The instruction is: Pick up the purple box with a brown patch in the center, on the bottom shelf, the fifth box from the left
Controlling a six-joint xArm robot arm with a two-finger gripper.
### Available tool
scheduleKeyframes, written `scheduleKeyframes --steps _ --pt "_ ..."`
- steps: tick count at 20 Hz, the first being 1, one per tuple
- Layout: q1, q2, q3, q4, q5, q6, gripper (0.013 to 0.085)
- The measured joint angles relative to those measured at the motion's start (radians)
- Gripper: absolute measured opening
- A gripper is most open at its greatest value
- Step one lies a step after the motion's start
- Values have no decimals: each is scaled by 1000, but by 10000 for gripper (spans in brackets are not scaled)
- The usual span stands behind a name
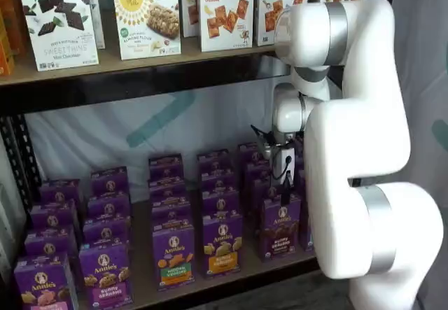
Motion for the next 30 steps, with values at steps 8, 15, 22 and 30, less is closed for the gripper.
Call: scheduleKeyframes --steps 8,15,22,30 --pt "-19 -41 56 -23 -7 1 850" --pt "-29 -31 38 13 13 -40 850" --pt "-22 32 -42 38 55 -55 850" --pt "-10 102 -126 41 83 -44 850"
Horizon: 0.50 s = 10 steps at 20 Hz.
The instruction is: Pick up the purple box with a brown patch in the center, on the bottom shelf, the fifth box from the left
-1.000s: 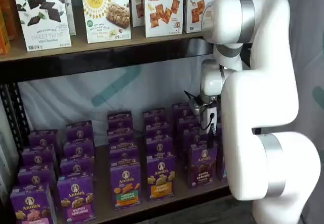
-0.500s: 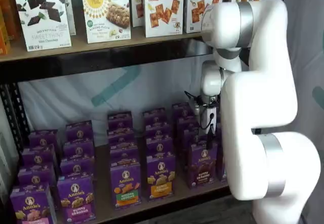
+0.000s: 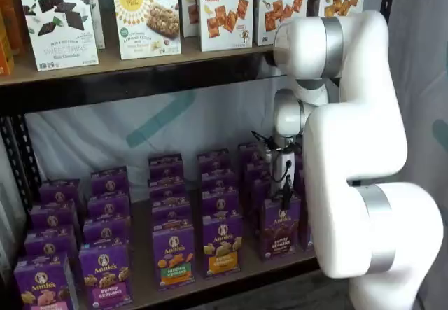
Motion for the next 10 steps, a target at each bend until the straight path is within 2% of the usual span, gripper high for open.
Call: scheduleKeyframes --steps 10 --pt "-5 55 -55 1 18 -6 850"
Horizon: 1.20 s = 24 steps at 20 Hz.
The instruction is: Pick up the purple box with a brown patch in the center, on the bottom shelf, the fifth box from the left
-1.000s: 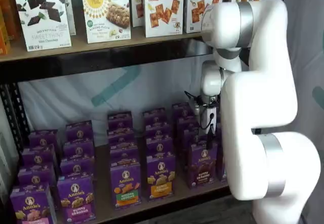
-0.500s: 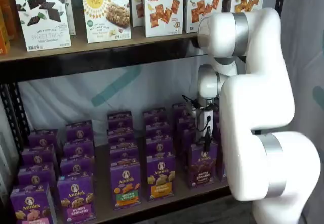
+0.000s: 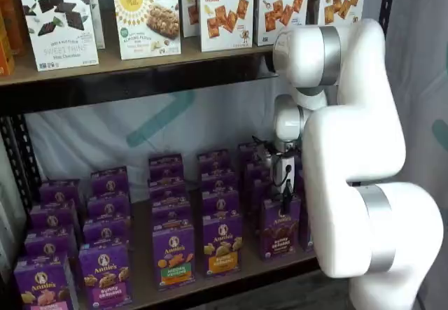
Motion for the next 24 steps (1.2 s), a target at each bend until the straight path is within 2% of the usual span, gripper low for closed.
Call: scheduleKeyframes --steps 3,6,8,24 --pt "-4 11 -10 18 1 -18 850" --pt "-8 20 -17 74 -7 -69 850" --pt "-11 24 -21 94 -13 -88 850" --pt "-27 66 -37 77 -71 -92 850"
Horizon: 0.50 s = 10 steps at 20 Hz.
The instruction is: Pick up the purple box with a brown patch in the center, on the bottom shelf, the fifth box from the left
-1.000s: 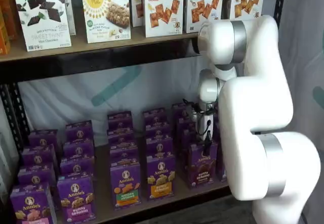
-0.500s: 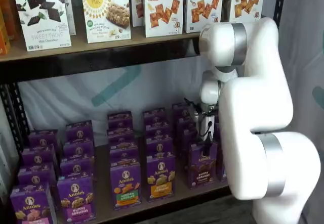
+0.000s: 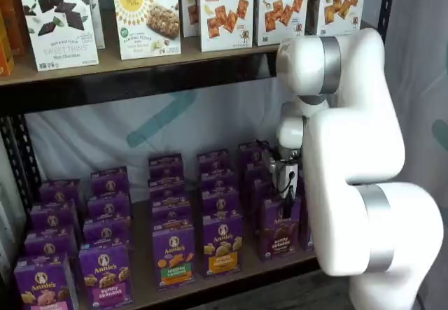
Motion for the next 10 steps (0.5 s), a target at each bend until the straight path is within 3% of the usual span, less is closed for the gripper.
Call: scheduleKeyframes --steps 10 --pt "2 25 -21 -23 -7 21 850"
